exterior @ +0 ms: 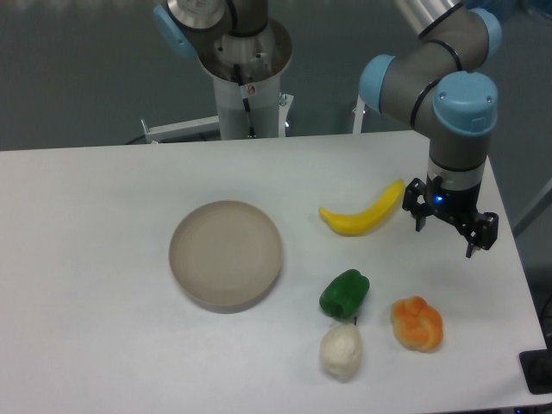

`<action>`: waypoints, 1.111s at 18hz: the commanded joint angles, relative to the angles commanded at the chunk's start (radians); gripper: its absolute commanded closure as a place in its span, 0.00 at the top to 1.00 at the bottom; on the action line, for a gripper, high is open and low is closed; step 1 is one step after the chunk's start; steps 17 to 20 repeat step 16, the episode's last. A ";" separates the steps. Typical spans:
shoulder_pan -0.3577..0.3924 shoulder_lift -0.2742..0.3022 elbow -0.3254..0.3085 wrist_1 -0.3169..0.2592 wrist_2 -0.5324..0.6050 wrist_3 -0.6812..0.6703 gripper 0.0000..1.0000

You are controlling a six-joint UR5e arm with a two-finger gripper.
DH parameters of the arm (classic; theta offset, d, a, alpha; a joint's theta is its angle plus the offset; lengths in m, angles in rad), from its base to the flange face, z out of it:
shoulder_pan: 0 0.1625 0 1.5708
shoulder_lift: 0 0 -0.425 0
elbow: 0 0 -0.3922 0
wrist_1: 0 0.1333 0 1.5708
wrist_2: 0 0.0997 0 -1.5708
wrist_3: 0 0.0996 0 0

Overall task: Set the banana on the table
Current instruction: 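Open the gripper, release the banana, and raise the gripper away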

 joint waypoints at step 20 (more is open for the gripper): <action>-0.017 -0.014 0.061 -0.002 -0.002 -0.008 1.00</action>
